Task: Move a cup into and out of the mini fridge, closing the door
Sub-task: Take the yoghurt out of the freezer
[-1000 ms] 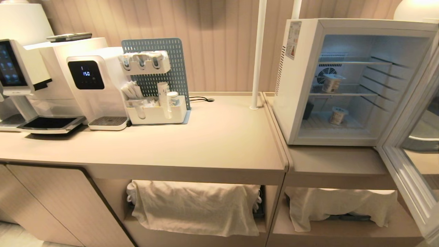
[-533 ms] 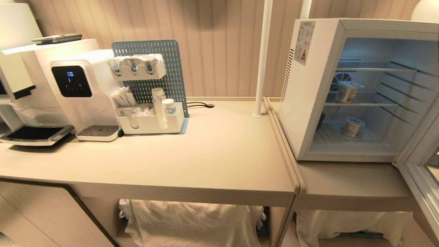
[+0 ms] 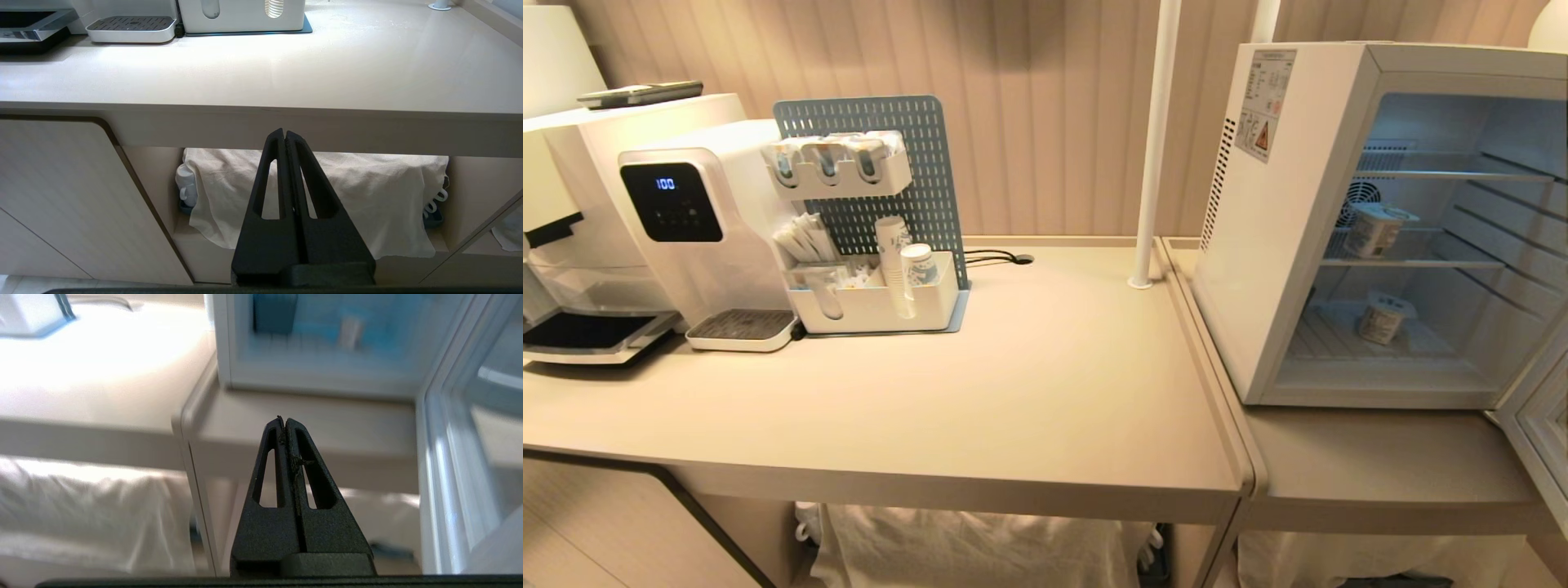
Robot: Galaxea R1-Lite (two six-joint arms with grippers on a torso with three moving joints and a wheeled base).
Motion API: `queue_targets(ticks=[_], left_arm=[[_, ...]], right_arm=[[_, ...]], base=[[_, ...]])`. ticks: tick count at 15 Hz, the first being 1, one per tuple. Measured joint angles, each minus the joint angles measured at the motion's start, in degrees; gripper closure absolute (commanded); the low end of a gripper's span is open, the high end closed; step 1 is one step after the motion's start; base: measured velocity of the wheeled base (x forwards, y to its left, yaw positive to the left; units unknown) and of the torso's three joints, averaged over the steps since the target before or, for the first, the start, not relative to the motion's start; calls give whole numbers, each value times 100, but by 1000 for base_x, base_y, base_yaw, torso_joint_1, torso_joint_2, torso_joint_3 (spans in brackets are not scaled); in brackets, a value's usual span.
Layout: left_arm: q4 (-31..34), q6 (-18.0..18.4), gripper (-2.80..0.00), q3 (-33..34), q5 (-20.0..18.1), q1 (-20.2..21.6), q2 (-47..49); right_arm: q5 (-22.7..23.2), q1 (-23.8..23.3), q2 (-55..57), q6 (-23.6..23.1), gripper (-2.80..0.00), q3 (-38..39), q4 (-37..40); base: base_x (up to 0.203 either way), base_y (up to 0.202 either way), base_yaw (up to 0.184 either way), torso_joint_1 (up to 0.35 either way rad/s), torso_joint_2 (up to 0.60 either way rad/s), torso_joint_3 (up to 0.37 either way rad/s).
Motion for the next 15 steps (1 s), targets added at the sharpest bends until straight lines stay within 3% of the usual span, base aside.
queue_targets(ticks=[3,6,9,13,14,15], left_arm=[[-2,-9,0,9,2,-2,0],[-4,-13,0,9,2,-2,0],[-3,-11,0,9,5,-2,0],[-2,-11,0,9,2,-2,0],[-2,-13,0,11,2,-2,0],[-2,-16,0,11,5,-2,0]], right_arm=[[539,7,231,354,0,-1489,524],[1617,-2,1296,407,0,-3107,1403],[2528,11,3021,50,0,-3873,1742],[3051,140,5463,-386,0,-4421,1563],[3085,173,6037,-431,-280,-4496,1366],[3064,196,6548,-424,-280,-4548,1143]], base=[[0,0,0,0,0,0],[0,0,0,0,0,0],[0,0,0,0,0,0],[0,0,0,0,0,0],[0,0,0,0,0,0],[0,0,0,0,0,0]])
